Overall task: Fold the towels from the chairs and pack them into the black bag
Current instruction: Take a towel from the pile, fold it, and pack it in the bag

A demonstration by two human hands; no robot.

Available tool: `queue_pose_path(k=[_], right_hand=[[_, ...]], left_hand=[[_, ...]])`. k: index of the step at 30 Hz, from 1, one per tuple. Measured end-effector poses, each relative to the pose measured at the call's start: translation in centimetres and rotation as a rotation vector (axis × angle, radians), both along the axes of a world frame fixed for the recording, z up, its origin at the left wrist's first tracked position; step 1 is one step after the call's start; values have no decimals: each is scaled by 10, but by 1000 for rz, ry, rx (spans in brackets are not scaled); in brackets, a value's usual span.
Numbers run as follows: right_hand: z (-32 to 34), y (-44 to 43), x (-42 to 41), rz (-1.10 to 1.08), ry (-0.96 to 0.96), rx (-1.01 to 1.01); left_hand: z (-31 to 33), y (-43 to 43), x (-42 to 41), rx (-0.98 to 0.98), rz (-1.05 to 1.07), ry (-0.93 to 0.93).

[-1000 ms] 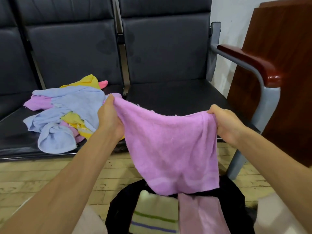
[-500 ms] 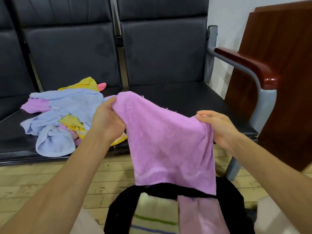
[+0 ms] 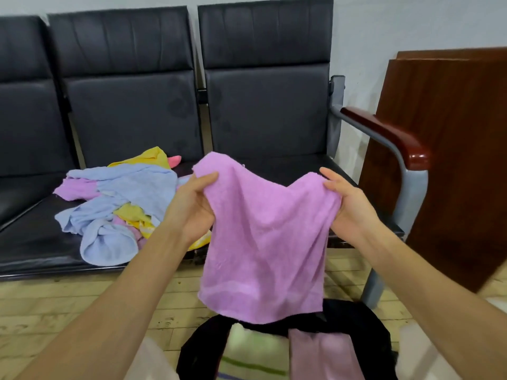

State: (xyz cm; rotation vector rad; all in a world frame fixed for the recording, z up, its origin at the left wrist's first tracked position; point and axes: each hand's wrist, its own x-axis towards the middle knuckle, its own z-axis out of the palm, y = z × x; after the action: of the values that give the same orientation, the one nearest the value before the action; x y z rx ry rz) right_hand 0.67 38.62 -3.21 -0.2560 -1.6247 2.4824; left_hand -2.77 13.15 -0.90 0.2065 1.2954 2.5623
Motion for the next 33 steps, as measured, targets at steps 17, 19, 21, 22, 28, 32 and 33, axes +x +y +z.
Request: queue_pose_path(k=[17, 19, 21, 22, 28, 32, 33], right_hand=[[170, 38, 40, -441, 246, 204], [172, 42, 44, -470, 242, 354], [173, 44, 47, -472, 256, 508], [172, 45, 47, -476, 266, 585], [177, 49, 49, -533, 193, 738], [186, 54, 53, -448, 53, 275], [188, 56, 55, -407, 39, 179]], left_hand=[[150, -14, 34, -624, 269, 542], [157, -17, 38, -811, 316, 593], [163, -20, 39, -923, 404, 626], [165, -21, 40, -945, 441, 618], [168, -23, 48, -825, 433, 419], [167, -26, 44, -493, 401, 173], [168, -27, 43, -426, 388, 117]])
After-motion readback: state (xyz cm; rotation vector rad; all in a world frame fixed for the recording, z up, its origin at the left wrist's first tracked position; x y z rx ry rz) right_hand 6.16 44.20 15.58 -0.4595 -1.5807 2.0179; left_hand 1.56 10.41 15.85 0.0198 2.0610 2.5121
